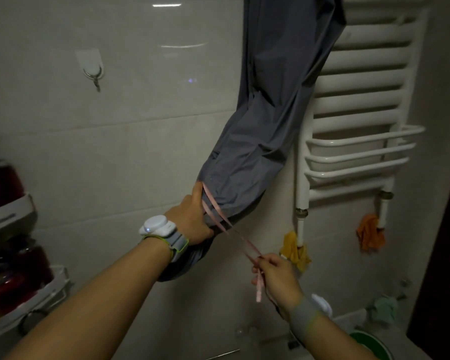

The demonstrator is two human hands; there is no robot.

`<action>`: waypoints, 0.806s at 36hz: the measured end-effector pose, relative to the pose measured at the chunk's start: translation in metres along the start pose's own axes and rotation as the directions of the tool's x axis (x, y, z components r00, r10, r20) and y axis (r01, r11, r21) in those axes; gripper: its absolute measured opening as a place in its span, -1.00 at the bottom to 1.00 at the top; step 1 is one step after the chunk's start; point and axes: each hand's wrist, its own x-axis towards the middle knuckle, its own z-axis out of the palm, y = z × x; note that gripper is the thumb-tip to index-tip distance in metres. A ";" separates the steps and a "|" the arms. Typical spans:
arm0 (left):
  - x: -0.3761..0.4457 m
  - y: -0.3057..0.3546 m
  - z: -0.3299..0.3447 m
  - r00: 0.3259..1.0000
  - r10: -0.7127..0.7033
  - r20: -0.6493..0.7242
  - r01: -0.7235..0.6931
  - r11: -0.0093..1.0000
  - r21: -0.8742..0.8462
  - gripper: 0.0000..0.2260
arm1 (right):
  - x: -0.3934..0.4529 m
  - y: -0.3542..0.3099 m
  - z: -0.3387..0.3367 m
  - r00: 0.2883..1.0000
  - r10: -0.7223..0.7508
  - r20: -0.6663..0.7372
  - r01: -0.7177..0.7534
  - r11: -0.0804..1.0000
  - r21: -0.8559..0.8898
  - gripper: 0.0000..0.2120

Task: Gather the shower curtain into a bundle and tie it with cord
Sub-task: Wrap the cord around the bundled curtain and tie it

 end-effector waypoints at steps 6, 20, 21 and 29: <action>-0.004 0.010 0.000 0.998 0.054 -0.015 -0.055 0.997 -0.047 0.17 | 0.001 -0.008 0.008 0.993 0.096 0.065 -0.068 0.936 -0.346 -0.70; -0.018 0.032 -0.001 0.991 0.117 0.064 -0.106 0.982 -0.155 0.18 | 0.048 -0.035 0.068 0.926 0.278 0.255 -0.366 0.828 0.425 -0.72; -0.017 0.026 -0.003 0.993 0.101 0.060 -0.090 0.981 -0.169 0.18 | 0.047 -0.041 0.072 0.921 0.252 0.297 -0.375 0.776 0.508 -0.71; -0.019 0.017 -0.014 0.938 0.215 0.272 -0.053 0.865 -0.499 0.06 | 0.042 -0.035 0.068 0.858 0.228 0.461 -0.503 0.557 0.660 -0.70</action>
